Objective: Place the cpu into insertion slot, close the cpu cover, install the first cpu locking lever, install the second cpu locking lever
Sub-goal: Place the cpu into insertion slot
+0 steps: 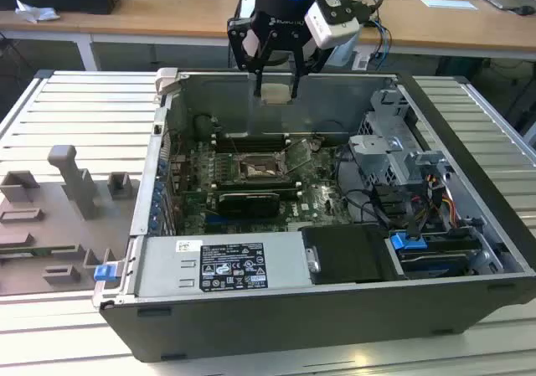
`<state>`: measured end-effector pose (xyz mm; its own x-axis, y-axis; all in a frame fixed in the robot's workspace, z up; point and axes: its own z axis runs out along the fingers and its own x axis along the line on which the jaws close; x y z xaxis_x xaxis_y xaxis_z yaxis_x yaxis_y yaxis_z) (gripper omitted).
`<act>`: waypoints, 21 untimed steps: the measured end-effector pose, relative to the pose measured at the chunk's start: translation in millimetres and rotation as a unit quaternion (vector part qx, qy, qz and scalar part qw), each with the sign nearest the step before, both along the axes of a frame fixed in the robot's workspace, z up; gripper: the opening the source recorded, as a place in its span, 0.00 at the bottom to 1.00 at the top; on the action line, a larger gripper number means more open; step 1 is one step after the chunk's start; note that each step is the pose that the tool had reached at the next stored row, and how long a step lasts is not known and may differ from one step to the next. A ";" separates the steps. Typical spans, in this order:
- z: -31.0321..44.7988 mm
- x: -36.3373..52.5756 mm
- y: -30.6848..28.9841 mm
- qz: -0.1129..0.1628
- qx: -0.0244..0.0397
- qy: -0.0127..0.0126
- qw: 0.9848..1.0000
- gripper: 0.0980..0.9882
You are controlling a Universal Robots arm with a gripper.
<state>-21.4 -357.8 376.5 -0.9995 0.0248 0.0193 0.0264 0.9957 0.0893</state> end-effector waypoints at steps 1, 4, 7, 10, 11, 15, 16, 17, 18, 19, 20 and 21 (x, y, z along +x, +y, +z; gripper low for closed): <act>0.0 0.0 0.0 -0.003 0.000 0.000 1.000 0.50; -0.2 0.0 0.0 -0.018 0.000 0.000 1.000 0.50; -0.2 0.0 0.0 -0.023 0.000 0.000 1.000 0.50; -0.3 0.0 0.0 -0.027 0.000 0.000 1.000 0.50; -0.3 0.0 0.0 -0.032 0.000 0.000 1.000 0.50; -0.5 0.0 0.0 -0.052 0.000 0.000 0.999 0.50; -0.5 0.0 0.0 -0.055 0.000 0.000 0.998 0.50; -0.6 0.0 0.0 -0.059 0.000 0.000 0.998 0.50; -0.7 0.0 0.0 -0.065 0.000 0.000 0.998 0.50; -0.8 0.0 0.0 -0.072 0.000 0.000 0.997 0.50; -0.8 0.0 0.0 -0.077 0.000 0.000 0.997 0.50; -0.9 0.0 0.0 -0.085 0.000 0.000 0.996 0.50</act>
